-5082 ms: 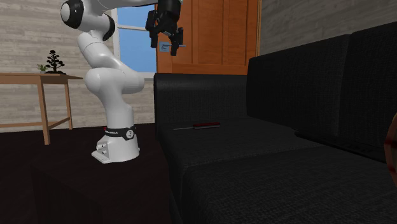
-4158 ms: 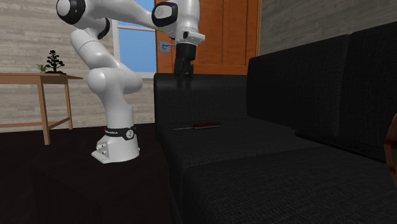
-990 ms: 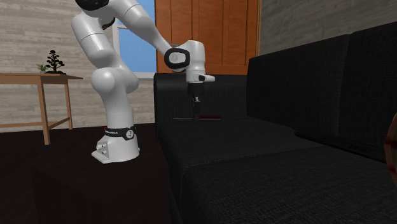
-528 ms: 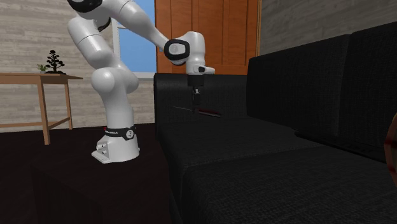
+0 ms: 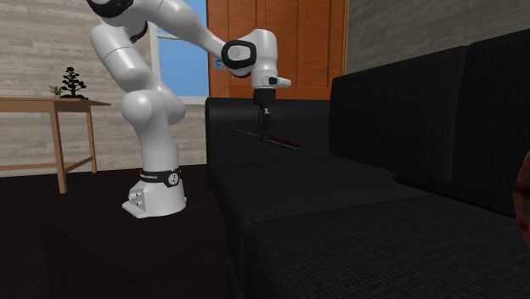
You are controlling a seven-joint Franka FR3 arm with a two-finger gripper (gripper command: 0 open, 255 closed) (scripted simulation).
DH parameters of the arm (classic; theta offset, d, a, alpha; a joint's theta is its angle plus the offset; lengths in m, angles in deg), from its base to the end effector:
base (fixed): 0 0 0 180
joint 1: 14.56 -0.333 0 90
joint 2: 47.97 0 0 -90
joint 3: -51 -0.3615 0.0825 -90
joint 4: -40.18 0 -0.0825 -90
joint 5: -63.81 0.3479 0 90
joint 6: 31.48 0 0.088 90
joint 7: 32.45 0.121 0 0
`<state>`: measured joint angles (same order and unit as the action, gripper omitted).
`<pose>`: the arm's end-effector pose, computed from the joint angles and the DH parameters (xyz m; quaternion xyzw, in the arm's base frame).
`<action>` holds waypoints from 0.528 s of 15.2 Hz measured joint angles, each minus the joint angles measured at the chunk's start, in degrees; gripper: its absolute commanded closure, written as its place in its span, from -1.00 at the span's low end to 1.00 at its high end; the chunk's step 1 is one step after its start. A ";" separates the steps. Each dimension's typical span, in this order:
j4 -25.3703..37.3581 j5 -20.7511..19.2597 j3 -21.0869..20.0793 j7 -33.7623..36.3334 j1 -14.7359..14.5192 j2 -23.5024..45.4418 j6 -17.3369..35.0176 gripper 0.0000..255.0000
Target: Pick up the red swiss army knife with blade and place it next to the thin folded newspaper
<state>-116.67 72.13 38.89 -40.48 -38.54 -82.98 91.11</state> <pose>0.2292 0.1793 0.4388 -0.9469 -0.3216 -0.0033 0.0017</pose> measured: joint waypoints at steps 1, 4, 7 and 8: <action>1.27 -0.73 0.63 -0.87 0.88 1.88 0.57 1.00; 4.34 -2.89 3.08 -4.06 3.46 6.31 1.79 1.00; 8.06 -4.76 5.36 -7.07 5.71 11.29 2.96 1.00; 9.60 -5.23 5.93 -7.83 6.27 12.96 3.04 1.00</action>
<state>-107.07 66.89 44.82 -48.31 -32.27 -70.02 94.16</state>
